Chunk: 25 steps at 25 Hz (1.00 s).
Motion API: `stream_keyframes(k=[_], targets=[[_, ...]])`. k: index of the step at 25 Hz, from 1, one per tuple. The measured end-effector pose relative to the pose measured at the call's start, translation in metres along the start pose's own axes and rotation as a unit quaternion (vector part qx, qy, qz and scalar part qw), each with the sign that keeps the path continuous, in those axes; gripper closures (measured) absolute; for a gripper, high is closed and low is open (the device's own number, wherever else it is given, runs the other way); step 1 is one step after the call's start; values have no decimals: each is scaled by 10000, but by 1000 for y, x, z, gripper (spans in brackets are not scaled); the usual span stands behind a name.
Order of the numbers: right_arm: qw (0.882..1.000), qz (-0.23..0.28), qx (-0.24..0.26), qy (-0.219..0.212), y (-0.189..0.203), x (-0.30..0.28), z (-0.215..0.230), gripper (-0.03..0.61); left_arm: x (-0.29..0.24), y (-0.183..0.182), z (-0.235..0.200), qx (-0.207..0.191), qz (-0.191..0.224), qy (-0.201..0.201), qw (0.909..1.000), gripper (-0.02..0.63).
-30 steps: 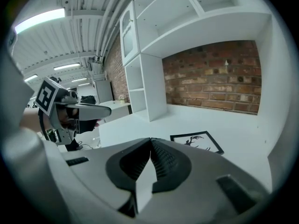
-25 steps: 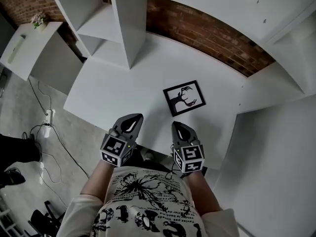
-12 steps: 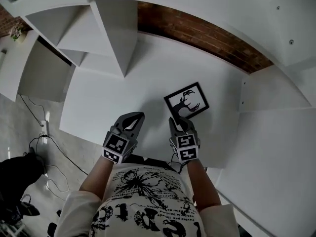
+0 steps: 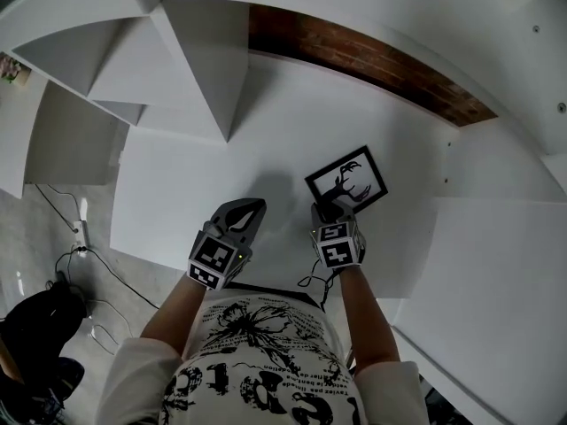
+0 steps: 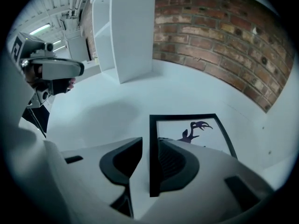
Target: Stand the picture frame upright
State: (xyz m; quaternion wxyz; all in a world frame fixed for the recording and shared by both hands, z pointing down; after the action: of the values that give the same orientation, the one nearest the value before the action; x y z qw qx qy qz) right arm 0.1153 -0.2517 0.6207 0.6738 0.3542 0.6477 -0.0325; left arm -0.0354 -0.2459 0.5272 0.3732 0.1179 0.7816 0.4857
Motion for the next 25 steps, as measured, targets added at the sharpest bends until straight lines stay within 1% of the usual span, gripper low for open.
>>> stream_keyframes(k=[4, 7, 9, 11, 16, 20, 25], targets=[[9996, -274, -14, 54, 4, -12, 0, 469, -4, 5, -4, -19, -100, 128, 9999, 606], [9989, -444, 76, 150, 8, -17, 2, 470, -7, 10, -7, 11, -189, 185, 9996, 606], [9982, -491, 236, 239, 6, -17, 5, 502, -9, 12, -9, 13, -235, 196, 9995, 606], [9979, -508, 359, 205, 5, -18, 5, 503, -10, 15, -9, 42, -263, 185, 9995, 606], [9983, -474, 314, -118, 7, -21, 5, 503, -11, 22, -8, 176, -327, 103, 9993, 606], [9980, -481, 393, -120, 8, -21, 4, 503, -7, 24, -5, 297, -303, 21, 9991, 606], [9984, -422, 366, -73, 10, -19, 3, 503, -4, 31, -2, 336, -320, -77, 9989, 606]])
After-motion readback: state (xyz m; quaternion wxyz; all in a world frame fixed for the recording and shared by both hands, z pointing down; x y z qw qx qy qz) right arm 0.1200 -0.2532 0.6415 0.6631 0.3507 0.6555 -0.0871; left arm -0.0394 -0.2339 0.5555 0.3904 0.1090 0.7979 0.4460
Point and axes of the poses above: the fingertips, and each gripper's own axes: x backward along the fingers, z to its right, y out of its underside, the point moved 1 cm from there along x, backward along the fingers, and after that the axes turned 5 degrees about -z, right-handed, at the moved point
